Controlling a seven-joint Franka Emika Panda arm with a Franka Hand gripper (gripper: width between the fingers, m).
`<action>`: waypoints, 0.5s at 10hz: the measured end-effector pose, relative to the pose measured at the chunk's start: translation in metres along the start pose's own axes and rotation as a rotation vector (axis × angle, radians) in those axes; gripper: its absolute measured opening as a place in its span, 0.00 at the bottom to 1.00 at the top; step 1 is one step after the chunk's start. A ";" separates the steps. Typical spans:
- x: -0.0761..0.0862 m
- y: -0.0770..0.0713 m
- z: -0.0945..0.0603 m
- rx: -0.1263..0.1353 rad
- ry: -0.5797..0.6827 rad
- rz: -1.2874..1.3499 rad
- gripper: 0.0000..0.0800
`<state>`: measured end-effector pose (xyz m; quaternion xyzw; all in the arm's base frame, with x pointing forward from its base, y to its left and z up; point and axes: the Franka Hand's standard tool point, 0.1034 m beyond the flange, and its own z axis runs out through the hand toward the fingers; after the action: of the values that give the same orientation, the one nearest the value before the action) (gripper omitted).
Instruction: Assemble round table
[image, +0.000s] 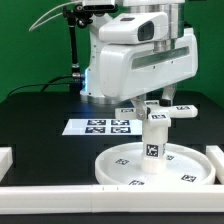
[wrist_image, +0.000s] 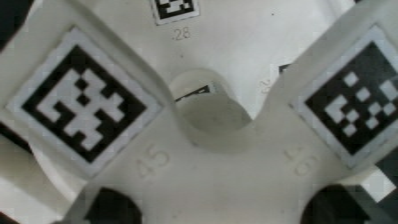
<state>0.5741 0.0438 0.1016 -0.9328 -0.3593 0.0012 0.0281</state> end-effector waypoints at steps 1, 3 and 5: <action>0.000 0.000 0.000 -0.001 0.001 0.000 0.55; 0.000 0.000 0.000 0.000 0.001 0.023 0.55; 0.000 0.000 0.000 0.000 0.001 0.079 0.55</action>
Offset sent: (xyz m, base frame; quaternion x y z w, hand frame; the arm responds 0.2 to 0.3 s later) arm 0.0000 0.0000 0.0000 0.0000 0.0000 0.0000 1.0000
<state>0.5742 0.0439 0.1016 -0.9463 -0.3221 0.0018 0.0284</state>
